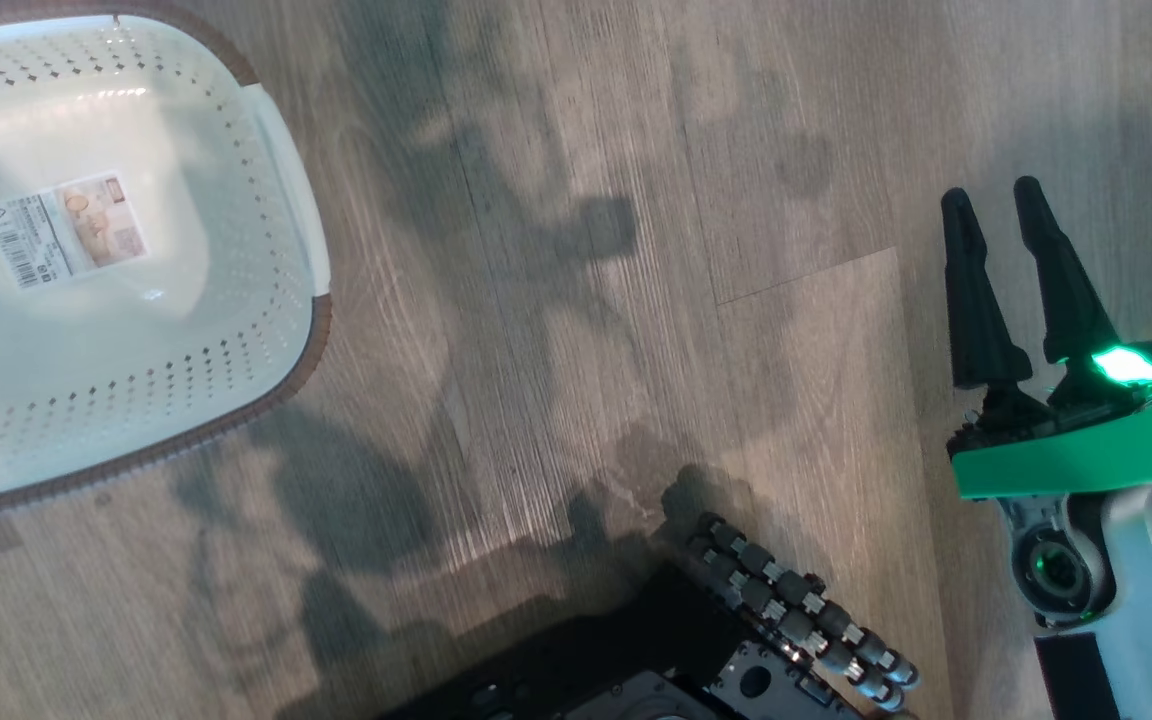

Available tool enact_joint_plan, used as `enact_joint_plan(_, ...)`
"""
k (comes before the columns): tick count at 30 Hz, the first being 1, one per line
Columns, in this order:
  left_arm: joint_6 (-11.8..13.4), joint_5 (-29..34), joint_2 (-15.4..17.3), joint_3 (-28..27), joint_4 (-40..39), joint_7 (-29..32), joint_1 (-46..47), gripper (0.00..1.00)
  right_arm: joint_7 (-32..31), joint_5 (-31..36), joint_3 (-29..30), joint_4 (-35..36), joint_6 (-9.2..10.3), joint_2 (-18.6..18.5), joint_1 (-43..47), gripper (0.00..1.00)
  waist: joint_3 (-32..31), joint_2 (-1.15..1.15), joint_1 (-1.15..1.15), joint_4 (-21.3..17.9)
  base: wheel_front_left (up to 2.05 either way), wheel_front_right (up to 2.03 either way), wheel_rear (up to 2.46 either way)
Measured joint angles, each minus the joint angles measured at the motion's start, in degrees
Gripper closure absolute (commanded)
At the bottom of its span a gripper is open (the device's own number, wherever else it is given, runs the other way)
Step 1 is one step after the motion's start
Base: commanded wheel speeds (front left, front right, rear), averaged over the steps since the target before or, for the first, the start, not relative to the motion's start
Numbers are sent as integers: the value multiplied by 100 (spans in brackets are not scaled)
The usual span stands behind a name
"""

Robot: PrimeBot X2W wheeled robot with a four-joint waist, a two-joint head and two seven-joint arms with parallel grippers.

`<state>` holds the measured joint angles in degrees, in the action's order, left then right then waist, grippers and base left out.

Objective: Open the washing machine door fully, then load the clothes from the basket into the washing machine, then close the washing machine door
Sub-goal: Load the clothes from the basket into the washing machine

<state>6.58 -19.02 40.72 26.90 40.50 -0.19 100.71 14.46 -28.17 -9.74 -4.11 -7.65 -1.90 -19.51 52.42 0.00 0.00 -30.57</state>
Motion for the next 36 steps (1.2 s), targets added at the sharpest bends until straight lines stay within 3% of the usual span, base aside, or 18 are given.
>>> enact_joint_plan(7,-246,-265,-190,67,563,62,14,100,0,1,-8,-13,0,0,-1,0,-15,0,0,35,0,0,0)
enact_joint_plan(8,-252,-277,-215,68,606,68,14,73,0,1,-8,-18,0,0,-1,0,-18,0,0,39,0,0,0)
enact_joint_plan(10,-298,-314,-266,70,678,124,14,40,0,2,-7,-29,0,0,-3,0,-21,0,0,47,0,0,0)
enact_joint_plan(11,-308,-336,-288,70,700,129,14,3,0,2,-7,-38,0,0,-4,0,-24,0,0,49,0,0,0)
enact_joint_plan(12,-314,-360,-310,69,717,169,14,0,0,2,-7,-45,0,0,-7,0,-29,0,0,52,0,0,0)
enact_joint_plan(24,-287,-541,-445,73,664,271,-35,0,0,57,40,-84,1,0,-211,0,-146,0,0,151,0,0,0)
enact_joint_plan(36,-237,-1082,-659,-91,343,-13,-1106,0,0,385,402,-105,0,-1,-194,0,-592,0,0,593,0,0,0)
